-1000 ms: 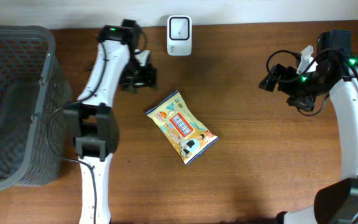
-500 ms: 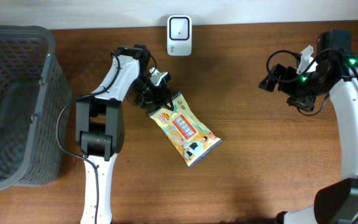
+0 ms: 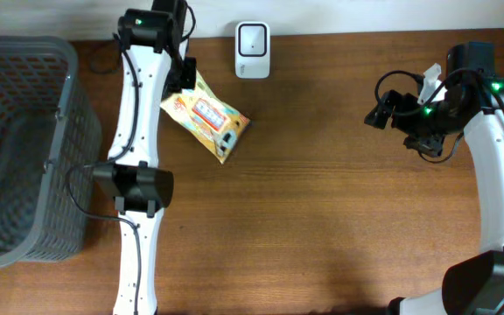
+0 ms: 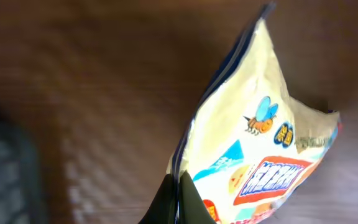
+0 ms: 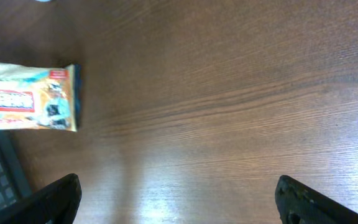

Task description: Scan the item barcode

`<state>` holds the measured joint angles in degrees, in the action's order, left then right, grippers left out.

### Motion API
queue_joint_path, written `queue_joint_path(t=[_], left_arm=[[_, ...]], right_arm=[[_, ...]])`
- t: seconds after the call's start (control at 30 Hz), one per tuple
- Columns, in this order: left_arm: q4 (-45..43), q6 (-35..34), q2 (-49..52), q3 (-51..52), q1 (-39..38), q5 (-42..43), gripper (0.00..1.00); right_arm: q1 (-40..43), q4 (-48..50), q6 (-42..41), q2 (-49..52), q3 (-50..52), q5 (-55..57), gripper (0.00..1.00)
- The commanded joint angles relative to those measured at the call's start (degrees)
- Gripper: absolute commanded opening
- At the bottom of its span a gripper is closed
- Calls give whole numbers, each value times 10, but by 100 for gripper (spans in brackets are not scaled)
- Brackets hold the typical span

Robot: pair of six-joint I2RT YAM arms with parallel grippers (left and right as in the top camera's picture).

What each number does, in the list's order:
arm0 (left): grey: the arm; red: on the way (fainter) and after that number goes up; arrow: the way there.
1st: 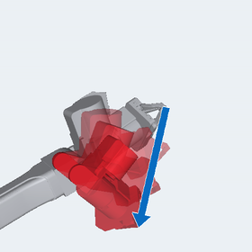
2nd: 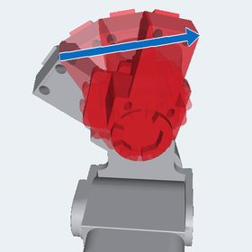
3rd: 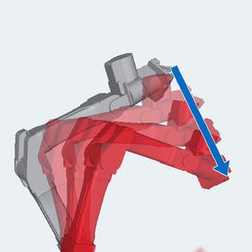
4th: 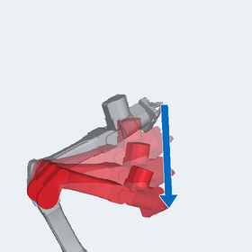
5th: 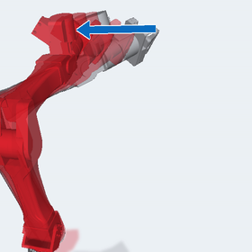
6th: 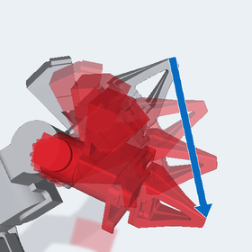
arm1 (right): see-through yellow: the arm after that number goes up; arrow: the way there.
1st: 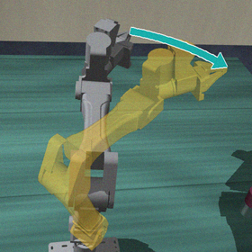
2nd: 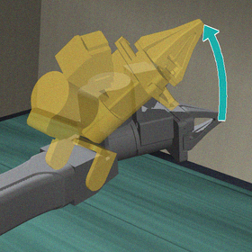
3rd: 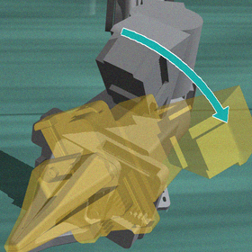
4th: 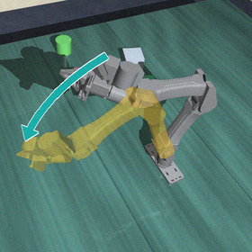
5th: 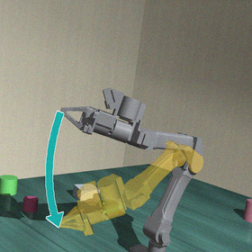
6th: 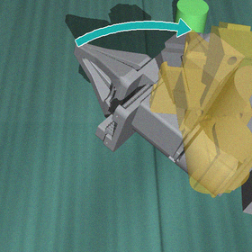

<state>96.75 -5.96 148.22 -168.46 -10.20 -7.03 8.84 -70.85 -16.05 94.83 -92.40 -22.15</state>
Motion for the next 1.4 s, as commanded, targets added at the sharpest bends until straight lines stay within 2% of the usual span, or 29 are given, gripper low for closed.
queue_joint_path(t=[0.0, 0.07, 0.13, 0.17, 0.27, 0.33, 0.43, 0.47, 0.57, 0.7, 0.73, 0.77, 0.8, 0.83, 0.87, 0.93, 0.97, 1.0, 1.03, 1.1, 1.2, 1.3, 1.37], left_arm=[[0, -9, -14, -50, -2, -170, 0], [0, -9, -32, -52, -9, -319, 0], [-13, -16, -49, -52, -16, -341, 0], [-14, -52, -49, -52, -17, -359, 0], [0, -77, -49, -46, -21, -343, 0], [0, -80, -49, -31, -57, -296, 0], [-1, -129, -48, 51, -101, -366, 0], [-4, -130, -48, 86, -113, -359, 0], [-4, -134, -48, 161, -158, -261, 0], [-21, -133, -49, 161, -225, -38, 1], [-26, -133, -49, 161, -235, 3, 13], [-31, -133, -49, 161, -247, 49, 50], [-32, -133, -50, 154, -250, 54, 79], [-30, -124, -51, 140, -248, 54, 86], [-27, -124, -56, 108, -235, 54, 74], [-33, -122, -58, 73, -202, 19, 33], [-41, -123, -57, 73, -182, -36, 17], [-49, -123, -54, 76, -163, -70, 14], [-66, -123, -50, 87, -142, -74, 2], [-123, -125, -38, 150, -108, -74, 0], [-188, -144, -38, 267, -100, -69, 0], [-216, -155, -38, 363, -122, 48, 0], [-211, -206, -38, 384, -143, 90, 0]], right_arm=[[-2, 0, 6, -3, 2, 3, 98], [-2, 0, 6, -3, 2, 3, 98], [-2, 0, 6, -3, 2, 3, 98], [-2, 0, 6, -3, 2, 3, 98], [-2, 0, 6, -3, 2, 3, 98], [-2, 0, 6, -3, 2, 3, 98], [-2, 0, 6, -3, 2, 3, 98], [-2, 0, 6, -3, 2, 3, 98], [-2, 0, 6, -3, 2, 3, 98], [-2, 0, 6, -3, 2, 3, 98], [-2, 0, 6, -3, 2, 3, 98], [-2, 0, 6, -3, 2, 3, 98], [-2, 0, 6, -3, 2, 3, 98], [-2, 0, 6, -3, 2, 3, 98], [-2, 0, 6, -3, 2, 3, 98], [-2, 0, 6, -3, 2, 3, 98], [-2, 0, 6, -3, 2, 3, 98], [-2, 0, 6, -3, 2, 3, 99], [-2, 0, 6, -3, 2, 3, 98], [-2, 0, 6, -3, 2, 3, 98], [-2, 0, 6, -3, 2, 3, 98], [-2, 0, 6, -3, 2, 3, 98], [-2, 0, 6, -3, 2, 3, 98]])
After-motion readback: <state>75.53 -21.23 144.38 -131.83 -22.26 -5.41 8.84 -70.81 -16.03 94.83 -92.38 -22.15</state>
